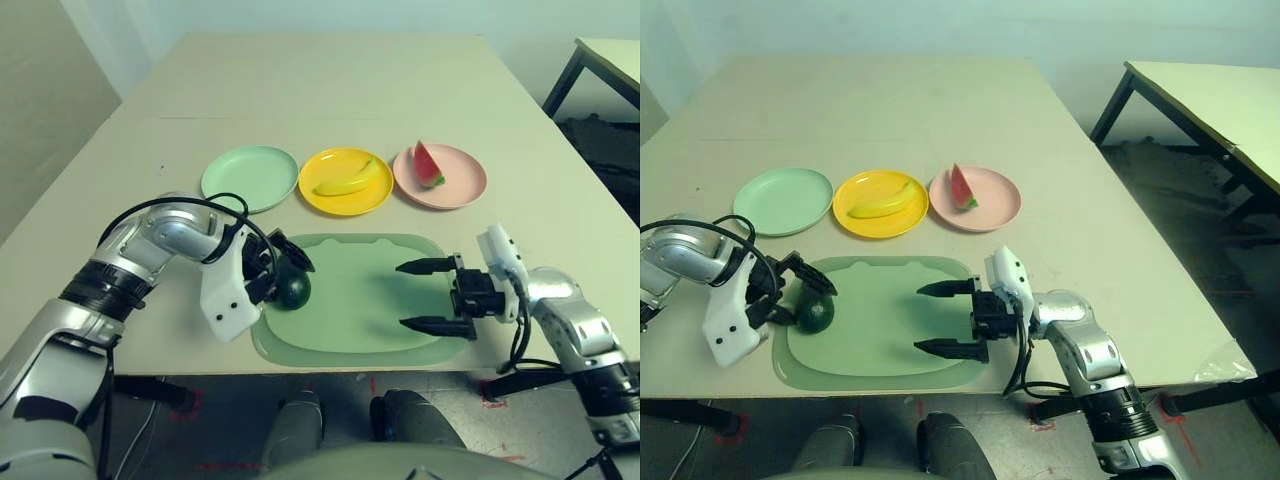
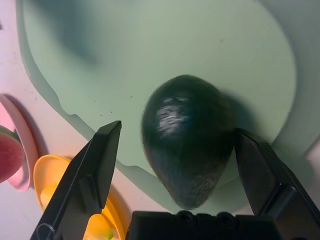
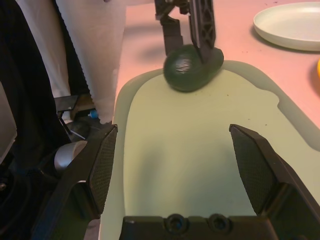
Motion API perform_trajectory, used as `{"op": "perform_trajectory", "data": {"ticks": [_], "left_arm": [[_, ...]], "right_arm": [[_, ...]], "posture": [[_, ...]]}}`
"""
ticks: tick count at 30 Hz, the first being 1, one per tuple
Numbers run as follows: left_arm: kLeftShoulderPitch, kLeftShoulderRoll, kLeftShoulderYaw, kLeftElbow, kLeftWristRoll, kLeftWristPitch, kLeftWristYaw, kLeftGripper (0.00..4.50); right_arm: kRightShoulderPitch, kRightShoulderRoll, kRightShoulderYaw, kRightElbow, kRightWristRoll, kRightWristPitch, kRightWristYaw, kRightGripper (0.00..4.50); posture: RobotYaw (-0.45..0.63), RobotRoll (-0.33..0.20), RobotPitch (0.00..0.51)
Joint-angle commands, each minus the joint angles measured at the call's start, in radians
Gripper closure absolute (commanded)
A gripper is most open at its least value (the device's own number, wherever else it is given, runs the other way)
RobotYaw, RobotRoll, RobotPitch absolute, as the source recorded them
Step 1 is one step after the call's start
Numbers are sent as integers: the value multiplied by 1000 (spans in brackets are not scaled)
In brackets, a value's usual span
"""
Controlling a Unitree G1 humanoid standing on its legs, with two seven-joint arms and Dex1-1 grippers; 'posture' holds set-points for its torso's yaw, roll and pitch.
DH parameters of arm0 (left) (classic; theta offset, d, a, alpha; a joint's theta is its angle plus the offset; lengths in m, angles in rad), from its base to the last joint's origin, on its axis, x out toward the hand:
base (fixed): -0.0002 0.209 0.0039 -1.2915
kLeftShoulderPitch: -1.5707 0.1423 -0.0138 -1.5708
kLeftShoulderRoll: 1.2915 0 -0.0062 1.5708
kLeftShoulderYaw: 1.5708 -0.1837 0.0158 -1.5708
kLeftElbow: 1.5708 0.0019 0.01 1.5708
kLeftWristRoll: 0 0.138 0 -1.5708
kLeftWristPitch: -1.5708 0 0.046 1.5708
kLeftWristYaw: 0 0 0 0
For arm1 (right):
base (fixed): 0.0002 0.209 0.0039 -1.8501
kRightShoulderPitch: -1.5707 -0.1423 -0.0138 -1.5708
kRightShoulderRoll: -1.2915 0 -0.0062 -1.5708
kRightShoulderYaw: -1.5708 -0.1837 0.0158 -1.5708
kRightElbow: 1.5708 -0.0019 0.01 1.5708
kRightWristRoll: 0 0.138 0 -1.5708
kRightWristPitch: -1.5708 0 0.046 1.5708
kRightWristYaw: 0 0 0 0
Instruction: Place the fruits into color-matched plates.
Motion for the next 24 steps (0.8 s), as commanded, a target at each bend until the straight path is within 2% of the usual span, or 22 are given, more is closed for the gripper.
{"op": "perform_trajectory", "data": {"ticks": [1, 5, 14, 19, 22, 24], "left_arm": [[-5, 4, -36, 7, 19, 2, 4, 412], [-5, -4, -53, -8, 5, 35, 2, 1411], [-29, 15, -56, 31, -22, 56, -13, 1411], [-153, 10, 17, 154, -35, 152, 8, 1411], [-247, 9, 41, 311, 46, 150, 72, 1411], [-321, 11, 39, 485, 154, 154, 181, 1411]], "right_arm": [[8, 4, -3, -37, 20, 20, -20, 0], [10, 5, -5, -45, 17, 16, -36, 0], [5, 14, -9, -49, 17, -3, -65, 0], [-26, 42, -6, -31, 6, -45, -84, 0], [-41, 62, -6, -21, 2, -58, -106, 0], [-54, 96, -13, -7, -4, -59, -160, 0]], "posture": [[13, 0, 76], [2, 0, 72], [-8, 0, 66], [3, 0, 65], [11, 0, 67], [11, 0, 66]]}}
